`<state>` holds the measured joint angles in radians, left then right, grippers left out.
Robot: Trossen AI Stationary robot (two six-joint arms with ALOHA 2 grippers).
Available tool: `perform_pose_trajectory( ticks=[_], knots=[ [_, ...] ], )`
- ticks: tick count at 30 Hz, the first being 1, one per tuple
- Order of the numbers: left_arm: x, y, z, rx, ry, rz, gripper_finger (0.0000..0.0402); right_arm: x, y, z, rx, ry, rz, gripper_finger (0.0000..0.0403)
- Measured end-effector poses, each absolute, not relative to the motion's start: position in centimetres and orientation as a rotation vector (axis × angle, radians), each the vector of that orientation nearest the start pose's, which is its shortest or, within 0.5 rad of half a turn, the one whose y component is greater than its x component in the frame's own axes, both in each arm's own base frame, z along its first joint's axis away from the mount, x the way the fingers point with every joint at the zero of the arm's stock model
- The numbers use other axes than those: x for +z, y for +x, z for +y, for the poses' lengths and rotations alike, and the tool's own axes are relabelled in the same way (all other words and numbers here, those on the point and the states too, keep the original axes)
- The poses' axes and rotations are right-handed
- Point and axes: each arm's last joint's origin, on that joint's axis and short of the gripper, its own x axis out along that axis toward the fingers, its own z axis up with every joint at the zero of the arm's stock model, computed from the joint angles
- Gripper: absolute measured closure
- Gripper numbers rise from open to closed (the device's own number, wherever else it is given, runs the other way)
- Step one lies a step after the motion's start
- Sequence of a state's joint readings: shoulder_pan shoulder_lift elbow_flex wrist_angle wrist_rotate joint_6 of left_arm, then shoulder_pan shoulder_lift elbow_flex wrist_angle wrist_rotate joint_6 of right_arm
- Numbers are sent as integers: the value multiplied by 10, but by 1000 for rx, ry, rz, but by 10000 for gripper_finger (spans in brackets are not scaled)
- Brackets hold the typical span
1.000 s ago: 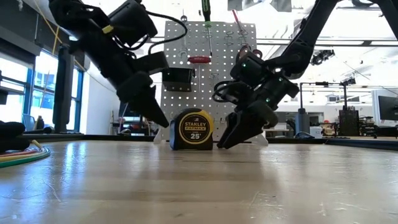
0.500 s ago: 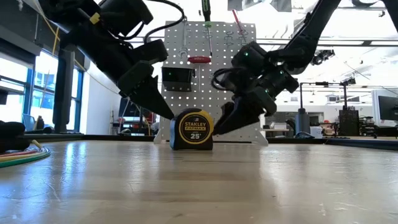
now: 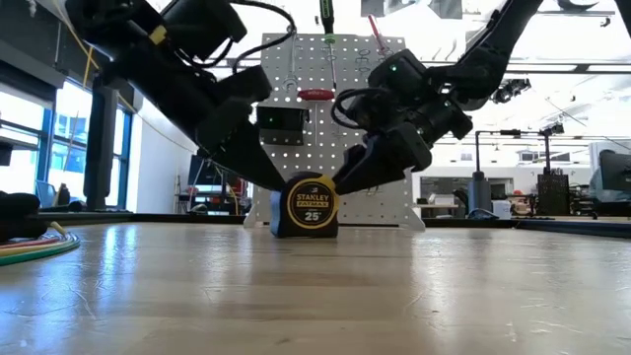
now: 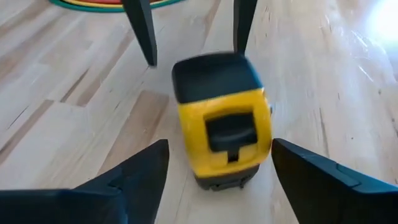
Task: Hang tools onto peg board
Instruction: Hang the yellow tape measure on the black bin on the white peg board
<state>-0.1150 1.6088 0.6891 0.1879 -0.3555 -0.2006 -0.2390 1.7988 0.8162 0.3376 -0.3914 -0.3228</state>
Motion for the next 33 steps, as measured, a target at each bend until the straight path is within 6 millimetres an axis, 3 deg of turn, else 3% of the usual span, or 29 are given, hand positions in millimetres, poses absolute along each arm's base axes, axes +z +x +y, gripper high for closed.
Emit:
perform_pose_trajectory(
  ticks=[4,12,23,29,33],
  knots=[
    [134,300,-24,319,-22,697,110,134,335,-68,249,-115,575,119],
    [133,304,-22,355,-13,658,110,134,338,-63,231,-164,563,119],
    [123,307,-18,371,-6,667,110,119,346,-59,223,-150,540,122],
    [122,308,-16,397,-5,661,116,116,345,-59,206,-125,567,169],
    [122,308,-16,389,16,663,143,116,345,-59,205,-132,563,186]
  ],
)
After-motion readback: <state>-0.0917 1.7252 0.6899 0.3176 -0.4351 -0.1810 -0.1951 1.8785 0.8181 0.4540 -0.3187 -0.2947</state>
